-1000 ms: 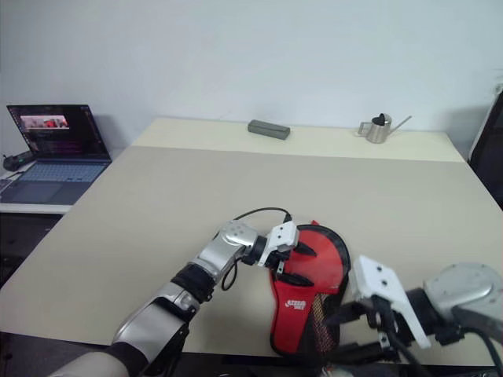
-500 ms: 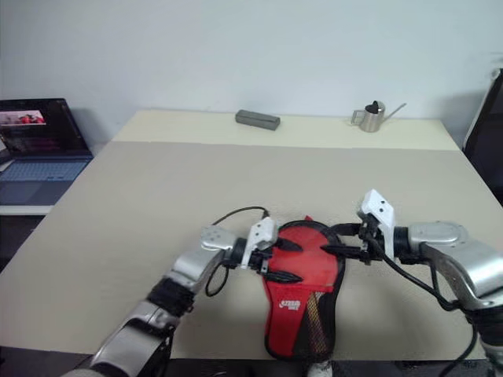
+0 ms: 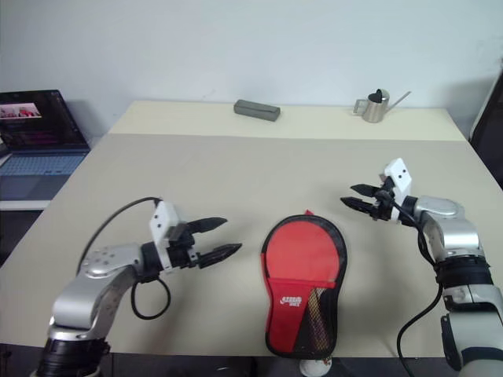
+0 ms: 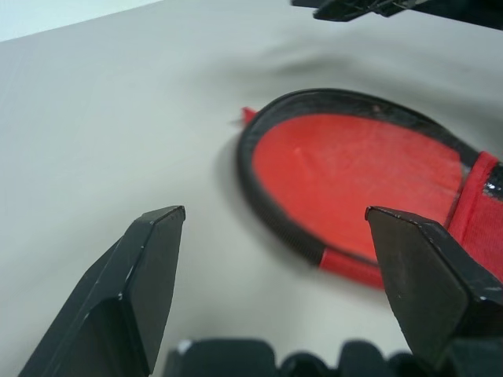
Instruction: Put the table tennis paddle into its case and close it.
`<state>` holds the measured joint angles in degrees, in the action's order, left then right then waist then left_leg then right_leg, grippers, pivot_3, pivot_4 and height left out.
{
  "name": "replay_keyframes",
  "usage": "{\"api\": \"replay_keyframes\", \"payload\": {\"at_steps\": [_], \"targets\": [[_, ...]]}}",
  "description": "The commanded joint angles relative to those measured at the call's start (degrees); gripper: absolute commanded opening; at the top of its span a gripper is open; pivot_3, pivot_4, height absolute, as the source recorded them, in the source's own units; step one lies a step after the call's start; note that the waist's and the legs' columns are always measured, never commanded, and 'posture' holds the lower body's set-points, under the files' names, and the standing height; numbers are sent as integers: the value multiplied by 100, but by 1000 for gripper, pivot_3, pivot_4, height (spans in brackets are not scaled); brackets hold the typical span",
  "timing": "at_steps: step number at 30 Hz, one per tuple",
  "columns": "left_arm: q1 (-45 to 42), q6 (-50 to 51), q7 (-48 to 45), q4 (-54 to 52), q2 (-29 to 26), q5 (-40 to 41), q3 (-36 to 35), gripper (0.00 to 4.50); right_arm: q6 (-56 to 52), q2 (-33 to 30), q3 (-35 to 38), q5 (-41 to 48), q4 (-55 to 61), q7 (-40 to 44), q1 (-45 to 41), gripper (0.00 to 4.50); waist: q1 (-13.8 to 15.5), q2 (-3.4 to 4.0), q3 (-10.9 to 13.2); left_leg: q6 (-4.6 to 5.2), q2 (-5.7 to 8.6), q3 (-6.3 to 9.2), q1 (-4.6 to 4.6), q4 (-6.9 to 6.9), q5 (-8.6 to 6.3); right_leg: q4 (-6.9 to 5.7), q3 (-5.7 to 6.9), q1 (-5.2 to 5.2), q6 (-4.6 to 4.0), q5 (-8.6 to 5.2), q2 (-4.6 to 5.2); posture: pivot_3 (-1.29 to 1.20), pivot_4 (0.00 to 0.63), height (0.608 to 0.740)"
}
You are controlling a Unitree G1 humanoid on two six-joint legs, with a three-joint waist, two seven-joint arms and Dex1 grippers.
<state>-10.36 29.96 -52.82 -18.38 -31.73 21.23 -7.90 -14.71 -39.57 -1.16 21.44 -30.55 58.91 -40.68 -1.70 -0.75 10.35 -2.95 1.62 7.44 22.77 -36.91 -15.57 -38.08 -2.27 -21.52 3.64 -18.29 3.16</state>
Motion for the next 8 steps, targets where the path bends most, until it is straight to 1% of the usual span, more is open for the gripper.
{"api": "replay_keyframes", "payload": {"at_steps": [1, 4, 8], "targets": [[-35, -78, 256, -250, -102, 66, -145, 4035, 503, -120, 299, -196, -658, 110, -494, 2628, 2, 4, 6, 0, 0, -2, 1, 0, 0, 0, -1, -1, 0, 0, 0, 0, 150, 740], [-62, -232, 244, -35, -211, -2, -69, 4035, 610, -170, 344, -291, -858, 202, -617, 2628, 4, 4, 7, 0, 2, -4, 4, 0, 0, 7, 0, -1, 0, 0, 1, 0, 150, 740], [-119, -454, 266, 267, -282, -78, -1, 4035, 379, -229, 327, -369, -593, 269, -496, 2628, -7, 5, 7, -1, 0, -9, 4, 3, 0, 7, -3, -5, 0, 0, 1, 0, 150, 740]]}}
